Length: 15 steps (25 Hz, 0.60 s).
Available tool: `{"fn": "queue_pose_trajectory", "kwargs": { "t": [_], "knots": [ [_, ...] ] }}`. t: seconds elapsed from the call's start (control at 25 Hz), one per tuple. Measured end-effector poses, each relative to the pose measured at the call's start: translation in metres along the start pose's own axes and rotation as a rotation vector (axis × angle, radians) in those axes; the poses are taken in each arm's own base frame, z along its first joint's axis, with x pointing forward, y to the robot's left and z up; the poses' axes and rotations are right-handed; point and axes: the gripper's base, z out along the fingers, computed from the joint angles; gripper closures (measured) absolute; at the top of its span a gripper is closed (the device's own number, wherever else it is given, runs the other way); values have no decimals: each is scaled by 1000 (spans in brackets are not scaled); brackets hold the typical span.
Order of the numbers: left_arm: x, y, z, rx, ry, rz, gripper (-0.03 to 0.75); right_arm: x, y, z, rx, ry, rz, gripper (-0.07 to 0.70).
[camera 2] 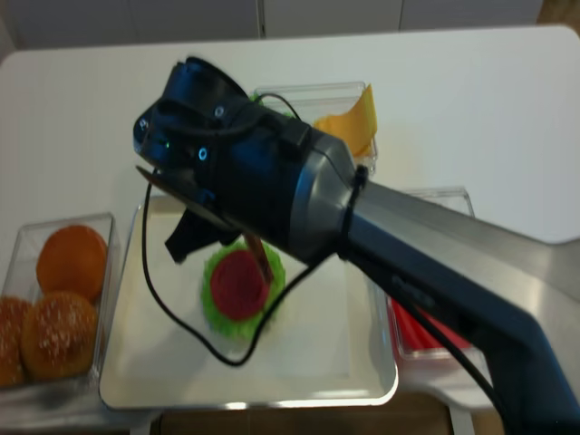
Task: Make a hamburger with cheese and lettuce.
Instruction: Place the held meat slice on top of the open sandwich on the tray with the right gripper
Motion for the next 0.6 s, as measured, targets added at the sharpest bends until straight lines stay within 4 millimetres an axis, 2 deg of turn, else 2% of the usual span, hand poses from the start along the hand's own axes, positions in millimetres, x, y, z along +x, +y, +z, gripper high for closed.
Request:
{"fn": "queue_pose_trajectory", "kwargs": {
  "t": [0.6],
  "knots": [
    [0,0,0,0,0,0,334,-1,3,1,36,-19,-96,537]
  ]
}}
